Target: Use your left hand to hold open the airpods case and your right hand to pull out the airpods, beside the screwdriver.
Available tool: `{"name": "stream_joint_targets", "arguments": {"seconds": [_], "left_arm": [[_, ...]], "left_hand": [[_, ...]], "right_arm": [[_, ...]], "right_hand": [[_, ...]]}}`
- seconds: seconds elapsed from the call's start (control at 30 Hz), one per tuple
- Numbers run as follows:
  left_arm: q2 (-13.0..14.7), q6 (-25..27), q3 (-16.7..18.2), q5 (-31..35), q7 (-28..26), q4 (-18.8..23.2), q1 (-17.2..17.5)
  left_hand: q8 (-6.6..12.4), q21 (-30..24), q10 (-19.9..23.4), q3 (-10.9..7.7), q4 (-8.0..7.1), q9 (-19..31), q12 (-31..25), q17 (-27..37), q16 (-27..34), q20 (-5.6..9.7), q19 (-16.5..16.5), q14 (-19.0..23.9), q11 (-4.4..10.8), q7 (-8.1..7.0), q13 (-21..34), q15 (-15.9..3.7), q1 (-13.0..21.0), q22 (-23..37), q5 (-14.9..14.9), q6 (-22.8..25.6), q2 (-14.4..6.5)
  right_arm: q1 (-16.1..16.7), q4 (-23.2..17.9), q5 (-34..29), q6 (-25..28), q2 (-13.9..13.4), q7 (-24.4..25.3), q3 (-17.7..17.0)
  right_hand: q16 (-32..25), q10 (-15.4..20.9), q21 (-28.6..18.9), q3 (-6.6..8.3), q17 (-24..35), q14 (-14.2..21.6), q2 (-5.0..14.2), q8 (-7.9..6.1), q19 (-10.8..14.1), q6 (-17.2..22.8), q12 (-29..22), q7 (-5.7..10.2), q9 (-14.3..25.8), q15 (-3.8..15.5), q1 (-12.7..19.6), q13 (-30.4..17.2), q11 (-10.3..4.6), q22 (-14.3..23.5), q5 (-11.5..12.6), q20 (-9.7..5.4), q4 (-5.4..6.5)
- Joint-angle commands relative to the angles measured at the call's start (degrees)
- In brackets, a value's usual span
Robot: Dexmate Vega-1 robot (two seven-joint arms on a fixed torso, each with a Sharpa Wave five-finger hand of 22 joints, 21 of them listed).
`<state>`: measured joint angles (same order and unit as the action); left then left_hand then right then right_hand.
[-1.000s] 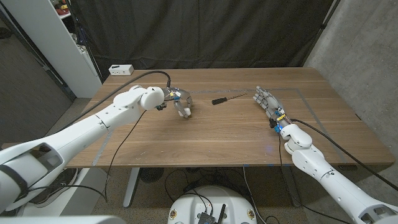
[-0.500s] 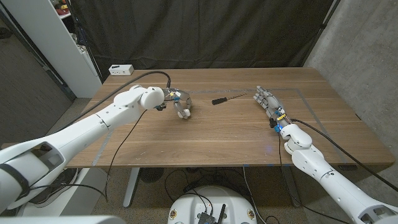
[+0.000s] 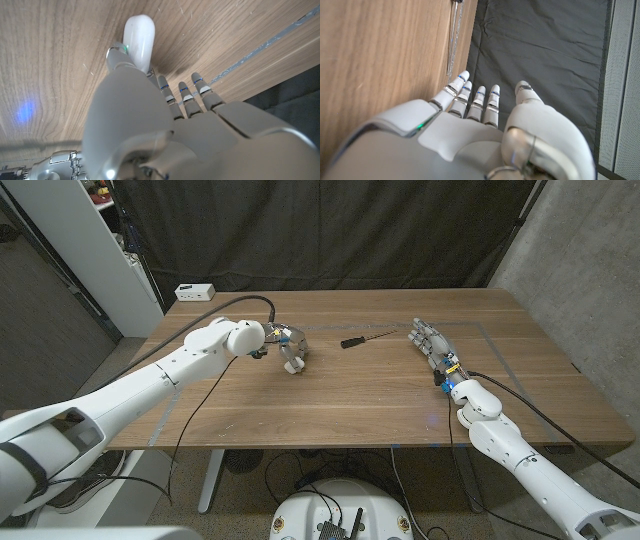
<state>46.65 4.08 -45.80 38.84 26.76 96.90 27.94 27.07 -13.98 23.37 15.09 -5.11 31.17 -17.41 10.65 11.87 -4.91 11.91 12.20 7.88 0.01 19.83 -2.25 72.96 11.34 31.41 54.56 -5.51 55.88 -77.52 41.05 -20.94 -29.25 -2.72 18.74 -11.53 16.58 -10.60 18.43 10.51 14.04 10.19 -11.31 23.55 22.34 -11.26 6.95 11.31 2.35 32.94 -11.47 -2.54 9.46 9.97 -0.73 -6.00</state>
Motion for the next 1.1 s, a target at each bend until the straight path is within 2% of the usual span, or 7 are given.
{"name": "stream_joint_targets", "arguments": {"seconds": [0.03,0.1,0.27,0.33,0.87,0.97,1.1], "left_arm": [[0.34,1.33,-0.11,1.16,3.25,1.40,-0.54],[0.54,1.51,-0.13,1.52,3.40,1.74,-0.44],[1.47,1.39,1.18,0.48,1.83,2.94,0.99],[1.67,1.96,1.24,1.51,0.95,3.56,1.45],[1.43,2.26,1.54,1.02,3.85,4.18,1.11],[0.96,6.20,0.16,3.28,9.45,5.54,-0.16],[2.10,7.20,0.70,4.49,8.03,7.23,1.26]], "left_hand": [[-1.71,0.10,-3.16,1.85,-1.53,0.23,1.29,0.25,-0.69,-0.25,-0.08,-0.78,-1.86,-3.68,-0.05,-5.40,0.83,0.09,-1.22,-4.71,-2.72],[-6.73,0.64,-7.15,3.98,-2.61,-2.14,3.19,0.00,-1.41,-1.02,-1.05,-3.19,-3.08,-2.75,-0.69,-3.43,-1.55,-0.02,-1.83,-10.83,-1.03],[-4.89,0.68,-2.95,3.56,-2.24,-3.12,1.74,-0.11,-0.56,-0.87,-0.81,-1.37,-2.13,-2.25,-1.25,-4.40,-0.81,-0.09,-1.59,-1.78,-1.74],[-1.05,0.21,2.71,1.73,-0.55,-0.21,-0.34,0.11,0.25,-0.41,0.26,1.76,-0.01,-1.24,-0.82,-6.56,3.63,0.05,-1.52,3.69,-3.61],[-0.16,0.02,1.50,1.66,-2.34,2.88,0.29,0.56,0.20,-0.30,0.55,2.78,-0.76,-2.63,0.28,-5.97,2.67,0.20,-2.56,0.42,-4.55],[-8.92,0.94,-6.98,4.49,-4.04,-0.45,4.04,0.19,-1.58,-1.63,-1.28,-2.84,-3.55,-1.54,-0.54,-2.49,-3.12,-0.03,-3.52,-12.63,-1.67],[-2.97,0.32,2.53,1.18,-0.68,0.83,0.66,0.05,0.20,-0.52,0.13,1.41,-0.80,-0.53,-1.37,-5.69,2.88,0.06,-2.55,4.11,-4.20]], "right_arm": [[-0.21,0.04,0.19,0.35,0.00,-0.09,0.00],[-0.31,0.16,0.27,0.40,0.01,-0.30,0.02],[-0.51,0.30,0.35,0.71,0.01,-0.56,0.18],[-0.54,0.35,0.40,0.78,0.08,-0.55,0.20],[-0.50,0.55,0.22,0.58,0.47,-0.17,0.34],[-0.47,0.62,0.17,0.40,0.57,-0.18,0.37],[-0.22,0.42,0.14,0.29,0.65,0.17,0.31]], "right_hand": [[-0.27,0.44,-0.38,0.57,0.16,0.35,0.09,-0.22,0.21,0.43,-0.39,-0.09,0.30,4.68,0.73,-0.19,-0.13,0.27,0.21,-0.17,-0.16],[-0.27,0.39,-0.38,0.59,0.16,0.37,0.05,-0.22,0.20,0.46,-0.36,-0.12,0.30,4.67,0.77,-0.19,-0.11,0.26,0.21,-0.17,-0.20],[-0.28,0.45,-0.39,0.64,0.16,0.38,0.06,-0.23,0.24,0.50,-0.38,-0.08,0.30,4.68,0.82,-0.19,0.00,0.27,0.21,-0.16,-0.23],[-0.28,0.40,-0.38,0.66,0.17,0.40,0.06,-0.22,0.23,0.49,-0.36,-0.11,0.30,4.68,0.83,-0.19,-0.10,0.26,0.21,-0.17,-0.24],[-0.32,0.60,-0.37,0.76,0.22,0.45,0.05,-0.23,0.22,0.61,-0.41,-0.06,0.31,4.70,0.93,-0.20,0.01,0.27,0.20,-0.19,-0.27],[-0.31,0.64,-0.37,0.78,0.23,0.42,0.04,-0.22,0.20,0.61,-0.42,-0.06,0.31,4.76,0.94,-0.20,0.06,0.27,0.19,-0.19,-0.28],[-0.34,0.59,-0.36,0.80,0.24,0.47,0.04,-0.23,0.19,0.67,-0.39,-0.09,0.31,4.77,0.95,-0.21,-0.16,0.27,0.19,-0.18,-0.28]]}}
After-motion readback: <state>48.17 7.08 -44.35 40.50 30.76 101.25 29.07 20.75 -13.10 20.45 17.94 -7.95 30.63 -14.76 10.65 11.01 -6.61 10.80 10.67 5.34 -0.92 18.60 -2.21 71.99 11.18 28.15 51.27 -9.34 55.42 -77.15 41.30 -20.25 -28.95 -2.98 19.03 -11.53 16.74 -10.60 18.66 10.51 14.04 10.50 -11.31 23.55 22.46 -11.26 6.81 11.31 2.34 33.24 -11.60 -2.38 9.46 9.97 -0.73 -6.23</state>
